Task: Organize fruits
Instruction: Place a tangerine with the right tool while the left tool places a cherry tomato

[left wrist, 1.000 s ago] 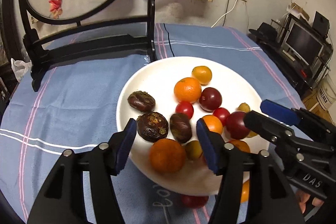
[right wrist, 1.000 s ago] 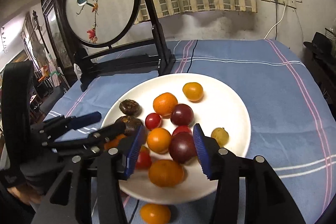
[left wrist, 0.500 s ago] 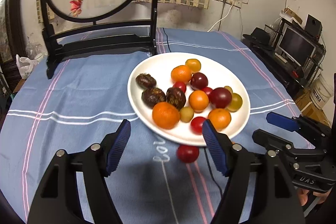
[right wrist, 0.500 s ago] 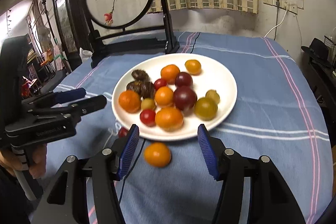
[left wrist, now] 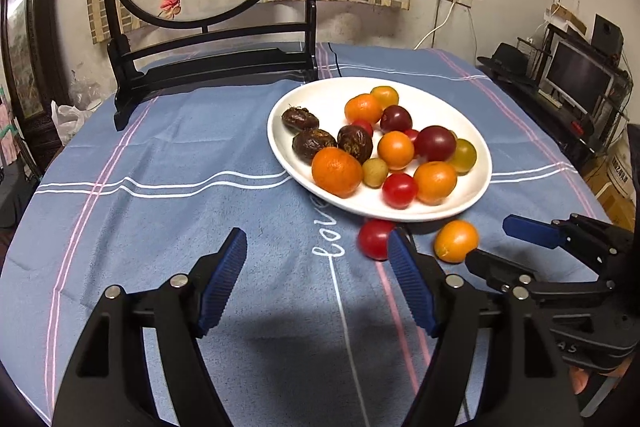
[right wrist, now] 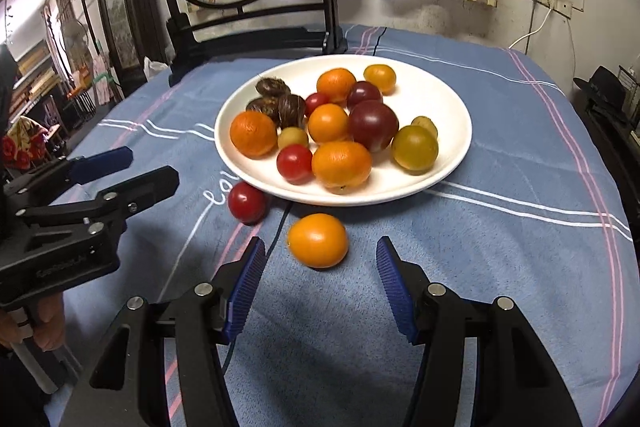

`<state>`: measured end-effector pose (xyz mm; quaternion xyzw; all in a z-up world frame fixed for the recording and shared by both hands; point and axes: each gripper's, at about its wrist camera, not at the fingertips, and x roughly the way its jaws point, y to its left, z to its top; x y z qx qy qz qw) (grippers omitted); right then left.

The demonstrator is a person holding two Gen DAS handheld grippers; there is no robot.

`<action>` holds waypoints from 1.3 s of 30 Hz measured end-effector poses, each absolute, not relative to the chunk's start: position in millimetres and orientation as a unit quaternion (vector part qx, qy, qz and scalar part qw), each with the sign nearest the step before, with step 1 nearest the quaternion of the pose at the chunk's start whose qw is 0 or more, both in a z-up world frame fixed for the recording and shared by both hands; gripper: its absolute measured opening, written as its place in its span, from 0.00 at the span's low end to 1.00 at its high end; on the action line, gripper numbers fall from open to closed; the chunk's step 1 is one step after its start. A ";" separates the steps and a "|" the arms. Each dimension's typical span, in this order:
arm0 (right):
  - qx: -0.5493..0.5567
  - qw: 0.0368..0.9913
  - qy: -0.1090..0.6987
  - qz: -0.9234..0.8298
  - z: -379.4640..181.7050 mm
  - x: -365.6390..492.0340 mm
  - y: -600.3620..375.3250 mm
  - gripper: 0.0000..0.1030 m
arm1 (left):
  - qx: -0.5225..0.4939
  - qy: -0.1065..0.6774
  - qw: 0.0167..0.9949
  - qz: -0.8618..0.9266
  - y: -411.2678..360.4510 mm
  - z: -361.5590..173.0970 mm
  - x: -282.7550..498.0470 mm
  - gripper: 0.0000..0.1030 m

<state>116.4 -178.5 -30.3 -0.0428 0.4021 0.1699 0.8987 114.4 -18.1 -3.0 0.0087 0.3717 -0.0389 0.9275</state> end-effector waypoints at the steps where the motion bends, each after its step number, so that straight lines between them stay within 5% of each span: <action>1: -0.044 0.898 0.405 0.167 -32.1 118.3 -176.9 0.57 | 0.009 0.374 0.927 -0.039 -17.4 -4.3 115.0 0.69; 10: -0.061 0.891 0.424 0.150 -44.9 141.3 -157.7 0.57 | -0.003 0.388 0.921 -0.033 -10.6 -10.9 117.5 0.72; 14: -0.063 0.887 0.433 0.146 -50.7 147.5 -155.1 0.39 | -0.003 0.391 0.920 -0.031 -10.1 -13.2 119.1 0.72; 39: 0.020 0.899 0.404 0.168 -30.4 99.7 -209.8 0.39 | 0.030 0.427 0.903 -0.029 -41.5 -42.0 132.7 0.73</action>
